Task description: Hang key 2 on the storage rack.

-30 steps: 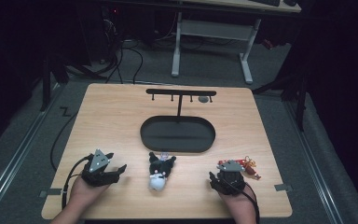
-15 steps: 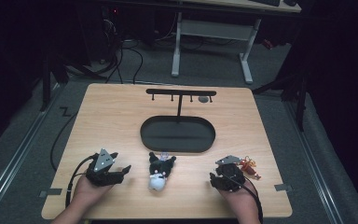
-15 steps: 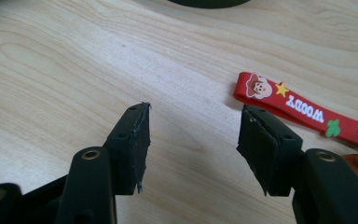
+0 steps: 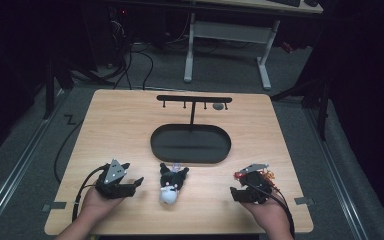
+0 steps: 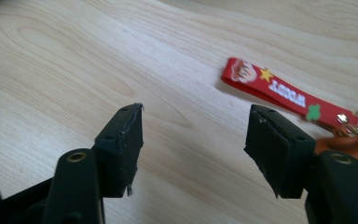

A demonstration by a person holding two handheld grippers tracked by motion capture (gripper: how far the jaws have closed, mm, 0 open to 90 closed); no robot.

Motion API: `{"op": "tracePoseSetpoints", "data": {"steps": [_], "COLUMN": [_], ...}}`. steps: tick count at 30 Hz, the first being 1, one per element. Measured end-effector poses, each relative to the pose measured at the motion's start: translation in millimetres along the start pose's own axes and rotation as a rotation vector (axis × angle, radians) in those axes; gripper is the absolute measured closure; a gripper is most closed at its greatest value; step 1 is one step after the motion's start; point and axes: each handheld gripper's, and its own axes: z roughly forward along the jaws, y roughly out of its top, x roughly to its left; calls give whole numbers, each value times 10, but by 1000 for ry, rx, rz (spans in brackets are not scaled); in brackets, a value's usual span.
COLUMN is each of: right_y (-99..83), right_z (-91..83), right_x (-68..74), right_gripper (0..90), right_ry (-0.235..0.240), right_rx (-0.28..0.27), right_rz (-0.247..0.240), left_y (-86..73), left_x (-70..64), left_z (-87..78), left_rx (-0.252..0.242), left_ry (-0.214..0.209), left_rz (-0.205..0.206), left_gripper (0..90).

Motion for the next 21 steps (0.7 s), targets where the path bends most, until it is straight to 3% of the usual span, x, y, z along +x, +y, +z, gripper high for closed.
{"op": "tracePoseSetpoints", "data": {"steps": [12, 21], "right_y": [-16, 0], "right_z": [-126, -185], "right_x": [-272, -505], "right_gripper": [341, 320], "right_ry": [6, -34], "right_rx": [49, 102], "right_rz": [20, 30], "left_y": [-57, -71], "left_x": [-3, 19], "left_z": [-56, -47], "left_rx": [18, 22], "left_ry": [-9, -29], "left_rz": [5, 10], "left_gripper": [278, 276]}}
